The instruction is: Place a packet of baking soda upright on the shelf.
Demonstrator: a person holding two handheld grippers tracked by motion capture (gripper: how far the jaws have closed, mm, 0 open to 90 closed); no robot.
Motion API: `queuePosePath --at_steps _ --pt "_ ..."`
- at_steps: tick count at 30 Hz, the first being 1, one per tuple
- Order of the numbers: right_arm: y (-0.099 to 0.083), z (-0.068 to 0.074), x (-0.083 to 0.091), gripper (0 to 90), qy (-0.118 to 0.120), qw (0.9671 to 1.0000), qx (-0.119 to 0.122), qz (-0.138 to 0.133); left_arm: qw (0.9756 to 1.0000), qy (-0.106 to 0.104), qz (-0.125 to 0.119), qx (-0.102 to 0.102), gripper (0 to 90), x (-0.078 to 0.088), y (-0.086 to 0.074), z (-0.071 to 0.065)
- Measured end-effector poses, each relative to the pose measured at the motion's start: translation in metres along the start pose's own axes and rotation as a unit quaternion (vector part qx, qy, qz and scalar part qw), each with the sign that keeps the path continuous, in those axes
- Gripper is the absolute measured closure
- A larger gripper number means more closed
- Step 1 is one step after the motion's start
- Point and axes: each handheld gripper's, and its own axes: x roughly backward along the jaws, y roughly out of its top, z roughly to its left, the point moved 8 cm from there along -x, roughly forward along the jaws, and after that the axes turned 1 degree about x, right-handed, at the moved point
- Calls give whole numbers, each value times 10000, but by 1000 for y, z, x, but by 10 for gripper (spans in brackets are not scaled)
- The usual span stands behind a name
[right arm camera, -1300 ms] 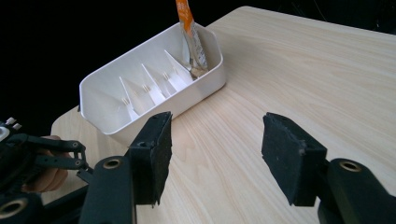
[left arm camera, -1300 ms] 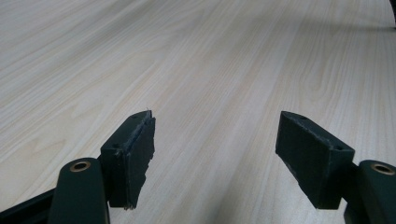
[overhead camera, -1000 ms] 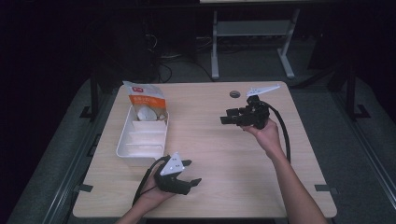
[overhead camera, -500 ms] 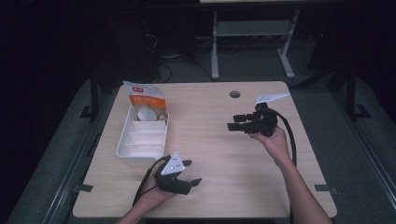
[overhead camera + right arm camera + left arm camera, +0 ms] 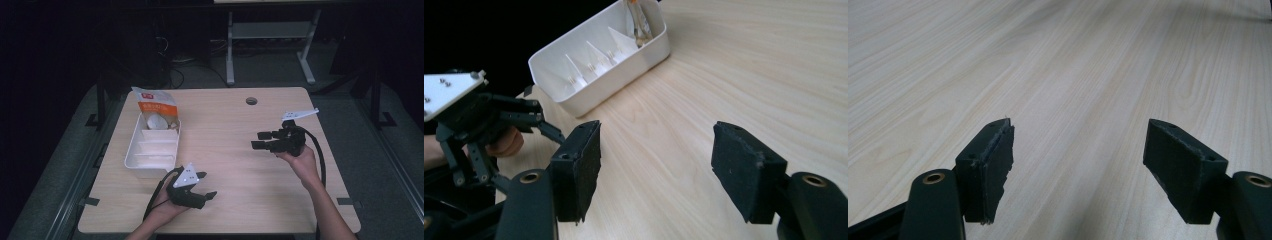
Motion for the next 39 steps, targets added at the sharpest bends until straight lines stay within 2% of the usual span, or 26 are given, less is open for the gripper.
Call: queuePosePath --at_steps 10,18,39 --pt "-18 4 11 364 24 10000 -17 20 10000 22 9 3 273 0 0 2" --pt "-32 4 19 361 5 10000 -88 46 9999 56 -13 106 273 1 0 4" --pt "-71 14 26 356 83 9995 -197 247 9996 117 -26 247 269 1 -1 9"
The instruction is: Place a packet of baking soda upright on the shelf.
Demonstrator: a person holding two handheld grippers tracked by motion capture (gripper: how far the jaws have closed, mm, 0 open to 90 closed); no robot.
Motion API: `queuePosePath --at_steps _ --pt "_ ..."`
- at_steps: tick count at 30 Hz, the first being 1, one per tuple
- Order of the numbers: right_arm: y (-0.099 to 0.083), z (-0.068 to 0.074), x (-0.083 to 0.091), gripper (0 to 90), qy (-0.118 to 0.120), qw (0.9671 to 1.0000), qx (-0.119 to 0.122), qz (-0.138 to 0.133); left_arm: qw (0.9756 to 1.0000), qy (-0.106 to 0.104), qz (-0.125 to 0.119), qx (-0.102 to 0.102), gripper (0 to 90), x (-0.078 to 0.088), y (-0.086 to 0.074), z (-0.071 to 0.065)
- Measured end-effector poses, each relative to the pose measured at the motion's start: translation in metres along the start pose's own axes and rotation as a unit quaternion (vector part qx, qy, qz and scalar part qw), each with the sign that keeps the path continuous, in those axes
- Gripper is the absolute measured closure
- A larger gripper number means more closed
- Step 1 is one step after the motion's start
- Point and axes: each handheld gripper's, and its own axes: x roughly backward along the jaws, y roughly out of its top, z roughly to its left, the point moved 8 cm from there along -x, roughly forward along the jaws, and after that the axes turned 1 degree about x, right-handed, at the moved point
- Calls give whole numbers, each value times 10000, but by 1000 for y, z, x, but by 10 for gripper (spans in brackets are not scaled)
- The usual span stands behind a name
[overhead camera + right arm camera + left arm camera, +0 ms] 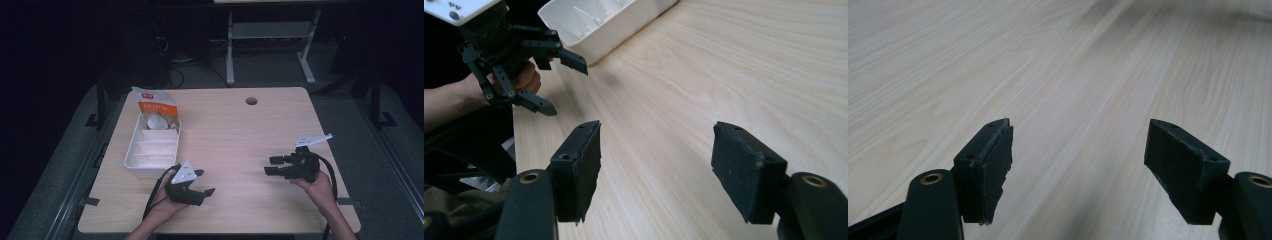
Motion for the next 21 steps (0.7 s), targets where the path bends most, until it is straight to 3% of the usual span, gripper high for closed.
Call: queuePosePath --at_steps 11,21 --pt "-20 3 5 346 -1 9999 -90 71 10000 16 9 20 269 0 -1 1" --pt "-34 4 -5 348 -26 9998 -128 119 10000 -1 14 -12 268 1 -2 1"
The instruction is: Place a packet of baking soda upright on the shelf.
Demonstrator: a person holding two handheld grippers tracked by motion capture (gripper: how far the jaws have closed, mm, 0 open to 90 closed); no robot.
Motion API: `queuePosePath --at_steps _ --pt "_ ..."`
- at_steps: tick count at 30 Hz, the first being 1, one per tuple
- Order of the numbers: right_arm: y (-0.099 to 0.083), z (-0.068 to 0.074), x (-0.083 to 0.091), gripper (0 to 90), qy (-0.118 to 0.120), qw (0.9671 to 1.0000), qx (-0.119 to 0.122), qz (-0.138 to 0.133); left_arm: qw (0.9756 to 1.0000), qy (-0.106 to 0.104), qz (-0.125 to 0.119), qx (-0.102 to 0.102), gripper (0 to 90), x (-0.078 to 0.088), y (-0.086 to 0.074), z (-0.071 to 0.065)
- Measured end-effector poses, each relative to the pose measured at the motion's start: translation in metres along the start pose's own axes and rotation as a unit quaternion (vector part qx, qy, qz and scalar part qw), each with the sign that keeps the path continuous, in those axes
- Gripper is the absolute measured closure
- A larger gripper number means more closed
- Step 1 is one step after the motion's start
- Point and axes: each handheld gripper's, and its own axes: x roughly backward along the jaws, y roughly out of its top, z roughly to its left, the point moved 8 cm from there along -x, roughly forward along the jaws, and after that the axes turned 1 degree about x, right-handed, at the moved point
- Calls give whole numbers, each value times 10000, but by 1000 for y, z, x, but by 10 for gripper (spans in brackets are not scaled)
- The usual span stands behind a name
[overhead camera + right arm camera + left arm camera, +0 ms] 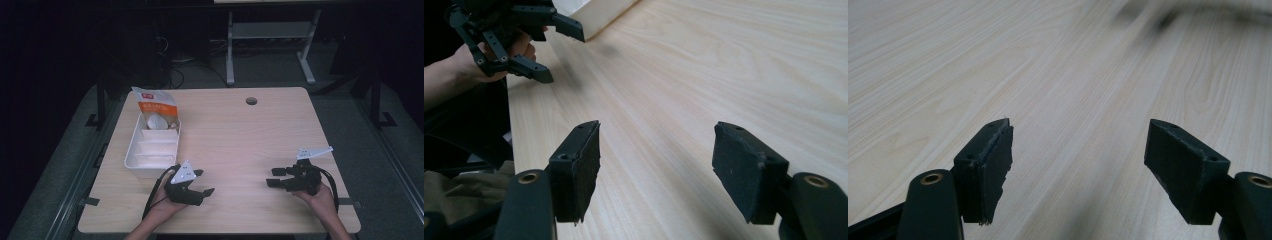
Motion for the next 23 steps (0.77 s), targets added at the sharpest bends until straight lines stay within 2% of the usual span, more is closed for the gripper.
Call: queuePosePath --at_steps 3,6,11,23 --pt "-4 5 -7 349 27 9999 24 99 10000 7 -6 -6 268 1 0 1" --pt "-5 10 -13 350 -52 9996 183 208 10000 14 3 -24 268 2 -1 1" --pt "-3 17 -22 343 -23 9990 327 293 9999 51 90 -105 268 3 -6 2" --pt "-2 17 -20 339 -93 9988 417 227 9999 38 100 -96 264 1 -7 2"
